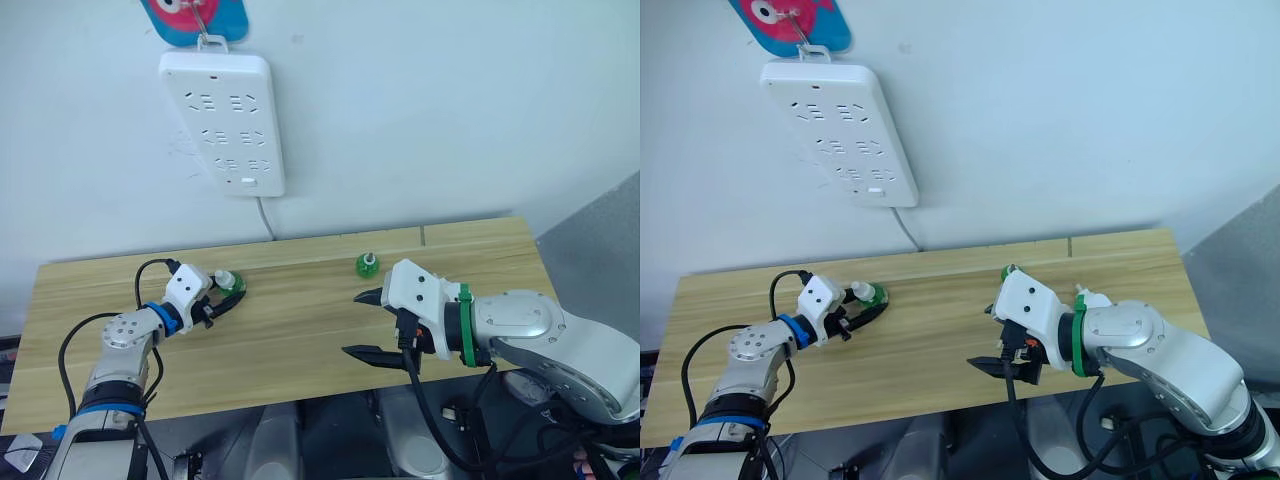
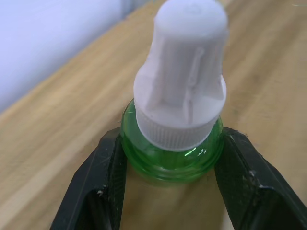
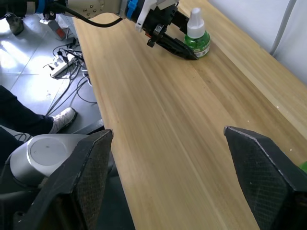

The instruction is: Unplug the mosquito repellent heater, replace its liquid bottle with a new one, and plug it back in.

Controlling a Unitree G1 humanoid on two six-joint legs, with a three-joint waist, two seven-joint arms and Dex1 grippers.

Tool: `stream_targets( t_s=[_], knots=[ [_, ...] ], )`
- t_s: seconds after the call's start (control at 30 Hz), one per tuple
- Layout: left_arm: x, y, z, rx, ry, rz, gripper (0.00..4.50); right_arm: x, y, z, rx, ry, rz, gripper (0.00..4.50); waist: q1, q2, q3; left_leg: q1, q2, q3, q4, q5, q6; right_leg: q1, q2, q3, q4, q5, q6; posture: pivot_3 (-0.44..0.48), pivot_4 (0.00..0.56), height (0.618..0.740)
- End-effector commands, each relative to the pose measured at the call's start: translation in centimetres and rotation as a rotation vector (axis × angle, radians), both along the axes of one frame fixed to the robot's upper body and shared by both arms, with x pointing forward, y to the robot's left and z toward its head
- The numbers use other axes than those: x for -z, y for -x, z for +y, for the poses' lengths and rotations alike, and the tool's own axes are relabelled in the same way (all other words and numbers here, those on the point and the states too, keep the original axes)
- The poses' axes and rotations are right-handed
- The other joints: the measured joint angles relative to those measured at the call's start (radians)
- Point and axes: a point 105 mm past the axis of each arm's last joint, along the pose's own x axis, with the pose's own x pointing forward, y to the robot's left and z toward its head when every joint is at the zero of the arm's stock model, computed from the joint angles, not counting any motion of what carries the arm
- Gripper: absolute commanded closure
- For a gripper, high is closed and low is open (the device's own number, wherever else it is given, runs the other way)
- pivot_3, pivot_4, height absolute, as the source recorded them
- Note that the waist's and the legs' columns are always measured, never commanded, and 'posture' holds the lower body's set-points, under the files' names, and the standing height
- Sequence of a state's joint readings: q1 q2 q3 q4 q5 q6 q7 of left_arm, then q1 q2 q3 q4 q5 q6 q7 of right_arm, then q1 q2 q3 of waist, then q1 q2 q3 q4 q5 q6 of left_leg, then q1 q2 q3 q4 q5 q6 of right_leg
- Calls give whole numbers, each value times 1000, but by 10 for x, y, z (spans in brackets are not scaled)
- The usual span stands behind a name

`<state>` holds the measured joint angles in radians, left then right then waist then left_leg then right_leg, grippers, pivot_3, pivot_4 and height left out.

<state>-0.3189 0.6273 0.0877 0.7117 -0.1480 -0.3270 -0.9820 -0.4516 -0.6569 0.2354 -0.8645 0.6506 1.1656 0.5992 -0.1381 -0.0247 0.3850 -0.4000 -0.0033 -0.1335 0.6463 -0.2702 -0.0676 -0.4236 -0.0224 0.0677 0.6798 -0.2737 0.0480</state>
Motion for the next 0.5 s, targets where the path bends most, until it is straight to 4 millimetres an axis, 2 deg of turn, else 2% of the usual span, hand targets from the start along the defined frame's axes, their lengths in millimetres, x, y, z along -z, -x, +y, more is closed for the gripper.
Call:
stream_targets(
  t_s=[0.03, 0.13, 0.27, 0.4, 0.5],
  knots=[
    [-8, 15, -18, 134, 16, 7, 2284, -8, 11, 3, -45, -24, -44, 613, 0, 0, 0, 0, 0, 0, 0, 0, 0, 0, 0, 0, 0, 0, 0, -215, 422, 740],
    [-29, 26, -46, 272, 65, 7, 2284, -9, 15, 4, -66, -44, -35, 613, 2, 0, 0, -1, 1, -1, 0, 0, 0, -1, 0, 0, 0, 0, 0, -210, 411, 740],
    [-59, 42, -85, 459, 122, 40, 2284, -19, 18, 1, -83, -120, -38, 613, 7, 0, 0, -2, 1, -1, 0, 1, -2, -1, 0, 0, 0, 0, 0, -212, 388, 740],
    [-86, 51, -113, 588, 162, 75, 2284, -31, 5, -6, -24, -166, -102, 613, 1, 0, -1, -1, 0, 0, 0, 1, -2, -1, 0, 1, -1, 1, 1, -221, 349, 740],
    [-97, 56, -126, 668, 159, 136, 2284, -41, -8, -5, 31, -204, -169, 613, -3, -2, -4, -1, -1, 0, 0, 1, -2, -1, 1, 0, 0, 1, 1, -224, 304, 740]
  ],
)
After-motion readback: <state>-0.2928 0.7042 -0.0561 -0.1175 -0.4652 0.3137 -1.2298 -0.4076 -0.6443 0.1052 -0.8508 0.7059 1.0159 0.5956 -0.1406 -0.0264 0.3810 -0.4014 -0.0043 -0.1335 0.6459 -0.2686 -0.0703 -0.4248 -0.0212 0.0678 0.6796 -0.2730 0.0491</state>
